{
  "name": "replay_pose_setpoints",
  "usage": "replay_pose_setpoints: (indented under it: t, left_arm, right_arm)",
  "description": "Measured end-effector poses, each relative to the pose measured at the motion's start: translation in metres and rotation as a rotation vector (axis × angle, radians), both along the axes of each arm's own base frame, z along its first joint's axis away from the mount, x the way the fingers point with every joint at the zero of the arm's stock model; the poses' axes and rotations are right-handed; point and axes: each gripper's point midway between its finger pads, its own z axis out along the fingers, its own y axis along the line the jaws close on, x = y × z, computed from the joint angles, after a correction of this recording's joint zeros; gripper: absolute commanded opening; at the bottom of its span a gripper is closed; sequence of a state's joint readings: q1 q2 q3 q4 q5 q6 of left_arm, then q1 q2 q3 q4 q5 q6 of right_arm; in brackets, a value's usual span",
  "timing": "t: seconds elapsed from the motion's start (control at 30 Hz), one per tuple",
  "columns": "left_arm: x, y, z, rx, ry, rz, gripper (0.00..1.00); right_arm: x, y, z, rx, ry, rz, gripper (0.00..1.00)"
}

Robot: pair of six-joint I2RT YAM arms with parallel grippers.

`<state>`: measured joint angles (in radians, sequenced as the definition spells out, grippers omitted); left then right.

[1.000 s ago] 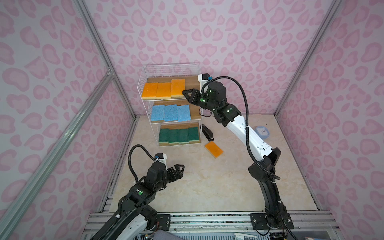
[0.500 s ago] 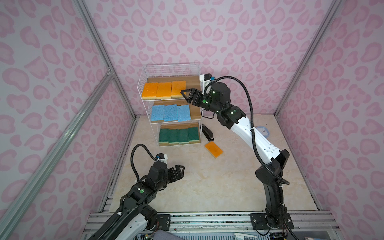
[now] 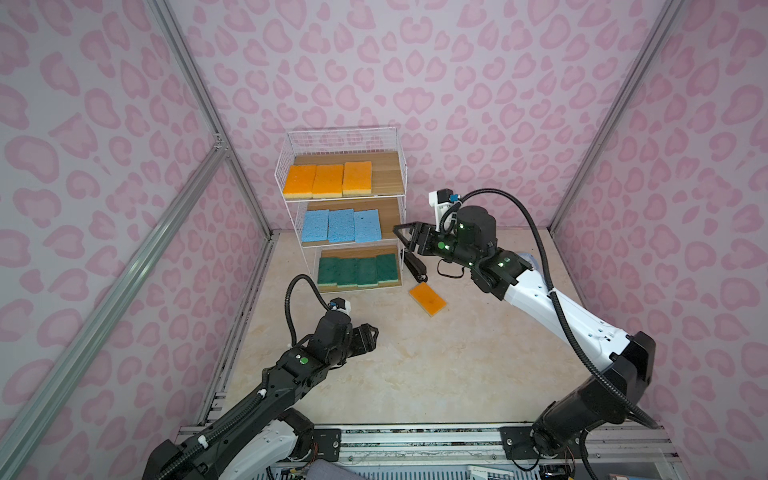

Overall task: Place and organize the cleaning sponges onto the shelf
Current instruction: 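Release the sponge and lower the right gripper toward the floor orange sponge, then grasp the last orange sponge on the floor with the right gripper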

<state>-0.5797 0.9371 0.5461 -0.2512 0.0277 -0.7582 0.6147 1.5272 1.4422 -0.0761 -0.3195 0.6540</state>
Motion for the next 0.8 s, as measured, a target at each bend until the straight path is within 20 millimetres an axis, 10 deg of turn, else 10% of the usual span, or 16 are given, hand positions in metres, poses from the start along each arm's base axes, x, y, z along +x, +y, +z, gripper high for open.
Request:
replay_pose_setpoints:
  t: [0.3, 0.8]
  left_arm:
    - [0.024, -0.016, -0.004, 0.018, 0.006, -0.014, 0.95]
    - [0.026, -0.007, -0.012, 0.023, 0.023, 0.004, 0.98]
  right_arm:
    - [0.018, -0.139, -0.164, -0.138, 0.273, -0.226, 0.62]
    - [0.049, -0.129, -0.294, -0.277, 0.485, -0.151, 0.62]
